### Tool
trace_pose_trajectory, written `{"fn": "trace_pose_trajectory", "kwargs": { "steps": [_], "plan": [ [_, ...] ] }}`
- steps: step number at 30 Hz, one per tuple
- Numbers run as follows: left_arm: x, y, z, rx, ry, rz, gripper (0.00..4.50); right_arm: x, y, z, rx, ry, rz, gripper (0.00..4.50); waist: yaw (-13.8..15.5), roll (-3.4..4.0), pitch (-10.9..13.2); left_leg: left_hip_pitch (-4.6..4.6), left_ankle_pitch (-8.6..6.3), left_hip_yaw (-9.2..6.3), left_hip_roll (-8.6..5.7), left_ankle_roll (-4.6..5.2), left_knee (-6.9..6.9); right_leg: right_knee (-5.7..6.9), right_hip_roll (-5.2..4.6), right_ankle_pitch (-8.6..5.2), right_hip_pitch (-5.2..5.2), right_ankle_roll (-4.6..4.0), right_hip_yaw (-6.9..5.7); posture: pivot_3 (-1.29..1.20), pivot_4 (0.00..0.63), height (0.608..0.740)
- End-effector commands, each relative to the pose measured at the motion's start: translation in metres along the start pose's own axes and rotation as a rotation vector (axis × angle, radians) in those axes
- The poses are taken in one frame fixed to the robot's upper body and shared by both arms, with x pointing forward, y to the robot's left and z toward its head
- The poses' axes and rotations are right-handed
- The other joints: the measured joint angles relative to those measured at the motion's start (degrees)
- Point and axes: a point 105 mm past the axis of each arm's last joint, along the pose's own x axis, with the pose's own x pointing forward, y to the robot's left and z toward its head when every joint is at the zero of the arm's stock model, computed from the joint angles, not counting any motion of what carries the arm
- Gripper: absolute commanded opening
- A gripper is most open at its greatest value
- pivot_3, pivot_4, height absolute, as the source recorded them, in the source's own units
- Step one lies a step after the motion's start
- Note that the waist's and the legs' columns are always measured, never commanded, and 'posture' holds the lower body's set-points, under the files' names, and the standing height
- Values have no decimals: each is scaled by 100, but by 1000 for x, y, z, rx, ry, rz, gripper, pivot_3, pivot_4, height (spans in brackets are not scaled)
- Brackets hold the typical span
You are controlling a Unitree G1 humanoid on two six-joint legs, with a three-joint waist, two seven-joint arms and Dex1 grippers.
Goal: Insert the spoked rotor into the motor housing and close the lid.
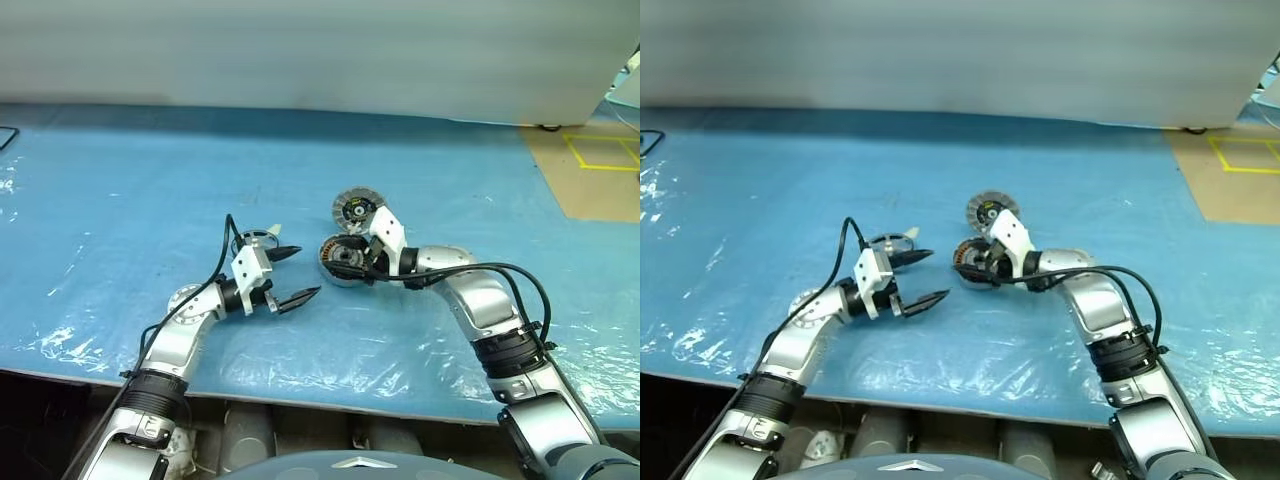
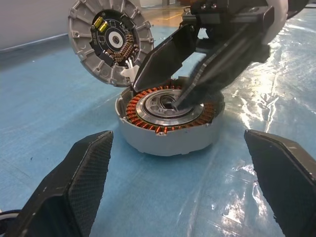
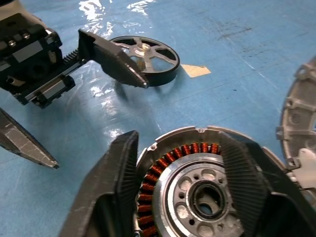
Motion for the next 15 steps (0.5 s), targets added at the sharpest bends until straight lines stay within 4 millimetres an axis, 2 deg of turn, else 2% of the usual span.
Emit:
{"fn": "trace_pose_trajectory", "kwargs": {
  "steps": [1,5,11,15],
  "plan": [
    [3,-1,7,25,-17,-14,4500,-1,0,12,-29,-42,-12,1409,-4,0,0,0,0,0,0,0,0,0,0,0,0,0,0,0,150,740],
    [3,-1,7,25,-15,-15,4500,3,0,1,-69,8,-36,33,-9,0,0,0,0,0,1,0,0,0,1,0,0,0,0,0,150,740],
    [3,-1,6,23,-12,-16,4500,6,3,-11,-84,42,-36,33,-7,0,0,0,0,0,-1,-1,-1,0,0,0,0,1,0,0,150,740],
    [3,-1,6,24,-13,-16,4500,4,-5,-17,-69,46,-83,33,-7,0,0,1,0,0,0,-1,0,0,1,0,0,1,1,0,150,740]
  ]
}}
